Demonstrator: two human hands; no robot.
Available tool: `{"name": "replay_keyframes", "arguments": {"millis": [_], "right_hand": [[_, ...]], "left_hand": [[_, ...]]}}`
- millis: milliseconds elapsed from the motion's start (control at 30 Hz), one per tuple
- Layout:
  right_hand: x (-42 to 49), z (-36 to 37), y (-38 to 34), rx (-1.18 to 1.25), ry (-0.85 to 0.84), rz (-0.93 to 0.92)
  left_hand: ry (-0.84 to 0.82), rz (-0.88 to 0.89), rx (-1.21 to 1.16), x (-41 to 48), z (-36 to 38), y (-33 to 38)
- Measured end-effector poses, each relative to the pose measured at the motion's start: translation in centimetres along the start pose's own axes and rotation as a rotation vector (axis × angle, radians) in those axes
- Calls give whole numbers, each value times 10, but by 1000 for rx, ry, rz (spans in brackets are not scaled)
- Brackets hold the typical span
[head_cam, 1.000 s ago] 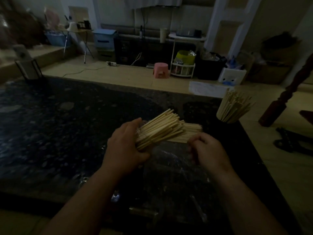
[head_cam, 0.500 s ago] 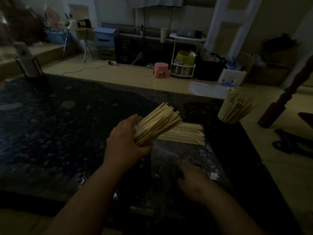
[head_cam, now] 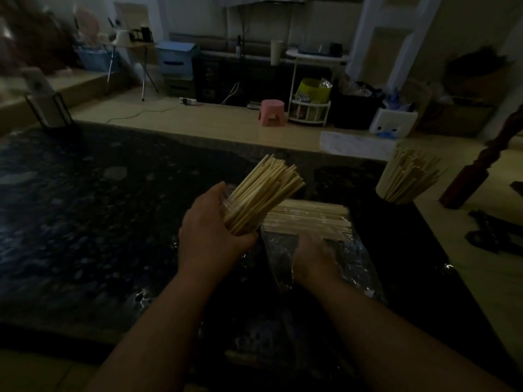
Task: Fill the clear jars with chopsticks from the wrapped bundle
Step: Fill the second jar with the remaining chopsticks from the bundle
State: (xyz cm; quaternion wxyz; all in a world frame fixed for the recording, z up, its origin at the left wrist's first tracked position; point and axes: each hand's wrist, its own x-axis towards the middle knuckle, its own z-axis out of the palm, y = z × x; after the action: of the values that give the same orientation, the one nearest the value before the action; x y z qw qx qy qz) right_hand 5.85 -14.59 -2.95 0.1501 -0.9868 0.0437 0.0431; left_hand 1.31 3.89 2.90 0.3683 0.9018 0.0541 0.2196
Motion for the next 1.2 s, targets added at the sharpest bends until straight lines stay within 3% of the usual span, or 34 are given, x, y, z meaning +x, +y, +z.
{"name": "replay_keyframes", "arguments": {"millis": [167, 267, 1200], "right_hand": [[30, -3, 5, -155, -115, -39], [47, 3, 10, -254, -66, -83], [70, 15, 14, -237, 33, -185]], "left_hand": [[-1, 0, -17, 1, 2, -3], [-22, 13, -7, 2, 4, -3], [-50, -13, -30, 3, 5, 0]]}}
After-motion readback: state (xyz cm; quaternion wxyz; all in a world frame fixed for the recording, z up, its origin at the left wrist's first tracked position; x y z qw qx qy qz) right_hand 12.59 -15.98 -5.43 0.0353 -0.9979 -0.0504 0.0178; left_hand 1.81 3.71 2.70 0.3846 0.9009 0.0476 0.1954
